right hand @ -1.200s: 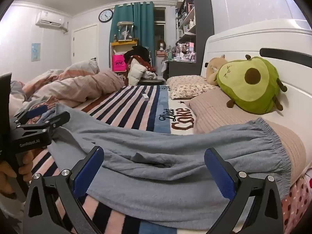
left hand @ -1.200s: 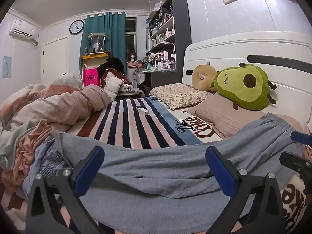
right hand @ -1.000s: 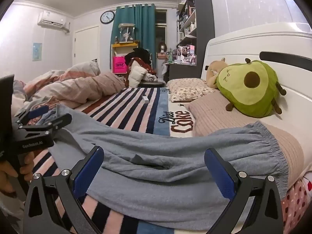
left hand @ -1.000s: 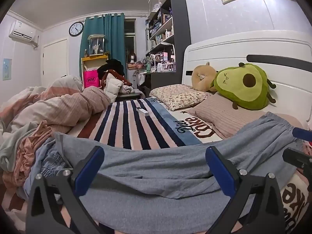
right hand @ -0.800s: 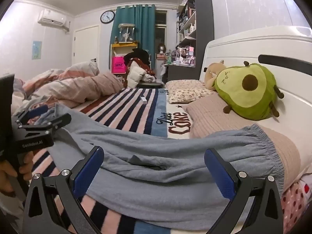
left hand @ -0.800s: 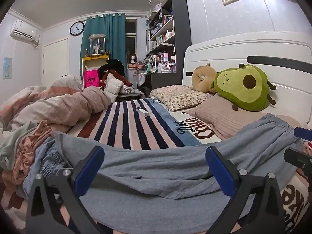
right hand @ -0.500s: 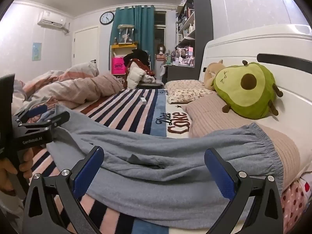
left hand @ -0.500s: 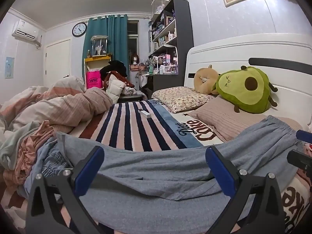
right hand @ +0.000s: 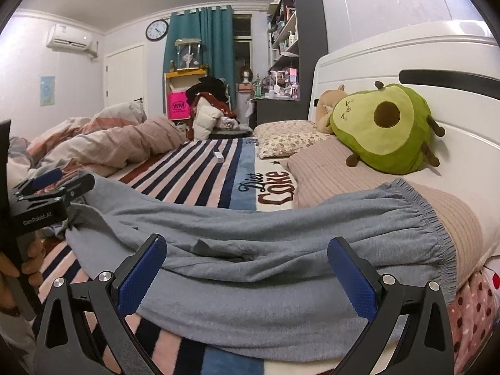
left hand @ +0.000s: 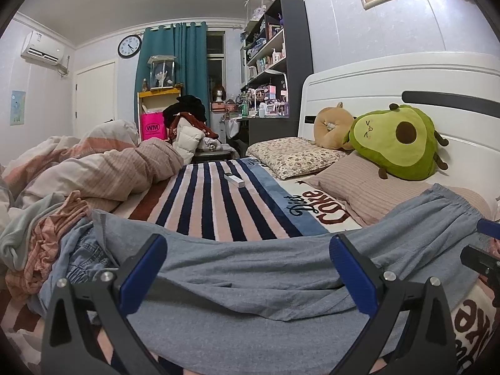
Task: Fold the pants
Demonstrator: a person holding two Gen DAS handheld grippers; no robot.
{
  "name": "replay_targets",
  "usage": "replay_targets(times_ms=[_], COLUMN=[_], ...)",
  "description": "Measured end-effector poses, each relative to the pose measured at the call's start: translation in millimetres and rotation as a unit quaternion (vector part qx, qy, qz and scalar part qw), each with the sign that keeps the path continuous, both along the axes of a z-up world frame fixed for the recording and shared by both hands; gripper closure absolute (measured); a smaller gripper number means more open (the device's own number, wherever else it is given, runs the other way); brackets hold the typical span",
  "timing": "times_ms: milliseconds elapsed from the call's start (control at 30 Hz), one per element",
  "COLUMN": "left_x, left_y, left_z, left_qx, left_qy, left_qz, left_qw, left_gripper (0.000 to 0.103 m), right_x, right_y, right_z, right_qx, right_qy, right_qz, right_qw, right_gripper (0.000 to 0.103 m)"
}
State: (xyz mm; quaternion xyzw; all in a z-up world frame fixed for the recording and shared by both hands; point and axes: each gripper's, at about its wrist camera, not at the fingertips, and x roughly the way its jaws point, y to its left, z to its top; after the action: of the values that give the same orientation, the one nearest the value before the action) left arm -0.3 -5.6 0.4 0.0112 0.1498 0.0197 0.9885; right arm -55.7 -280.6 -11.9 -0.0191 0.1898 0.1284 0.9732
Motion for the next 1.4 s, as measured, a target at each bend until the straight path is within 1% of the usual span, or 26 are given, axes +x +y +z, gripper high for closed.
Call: replay_targets(times_ms=[100,267,400,533,700,933,1100,1400], left_x=[0.1,-0.2,-1.6,-3.1,-4.4,-3.2,-2.9,-2.9], left_y=[-0.4,0.5,2.1,5.2,5.3,7.9,8.2,11.2], left_z=[-1.0,-0.4,0.7,3.7,5.3,5.2,5.1,4.3], left_qx=[0.005,0.003,0.006,-0.002,-0.002,-0.007,-0.003,-0.005], left_qy=[0.0,-0.001,-0.004,-0.008,-0.012,-0.009,-0.009,-0.009], left_qz=[0.003,0.005,0.009,0.011,0.013,0.01,0.012,0.014], left_qw=[1.0,1.0,0.9999,0.9999,0.9999,0.9999,0.9999,0.9999], left_gripper=[0.001,0.001,0.001,0.001,0.001,0.001,0.001,0.001], right_x=[-0.7,-2.5,1.4,2.4,4.1,6.6,6.4,5.3], right_y=[2.4,12.3,18.3,22.4,20.3,13.8,8.9,6.6], right_z=[3.8,20.4,29.9,27.8,21.8,16.8,15.5,14.8], right_qx=[-0.003,-0.017,-0.014,-0.015,-0.005,0.005,0.017,0.017], right_qy=[-0.007,-0.02,-0.012,-0.009,0.002,0.009,0.02,0.02], right_qz=[-0.001,0.0,0.006,0.013,0.025,0.021,0.022,0.022], right_qw=[1.0,1.0,1.0,1.0,1.0,1.0,0.999,0.999], right_gripper=[0.0,0.0,0.0,0.0,0.0,0.0,0.0,0.0])
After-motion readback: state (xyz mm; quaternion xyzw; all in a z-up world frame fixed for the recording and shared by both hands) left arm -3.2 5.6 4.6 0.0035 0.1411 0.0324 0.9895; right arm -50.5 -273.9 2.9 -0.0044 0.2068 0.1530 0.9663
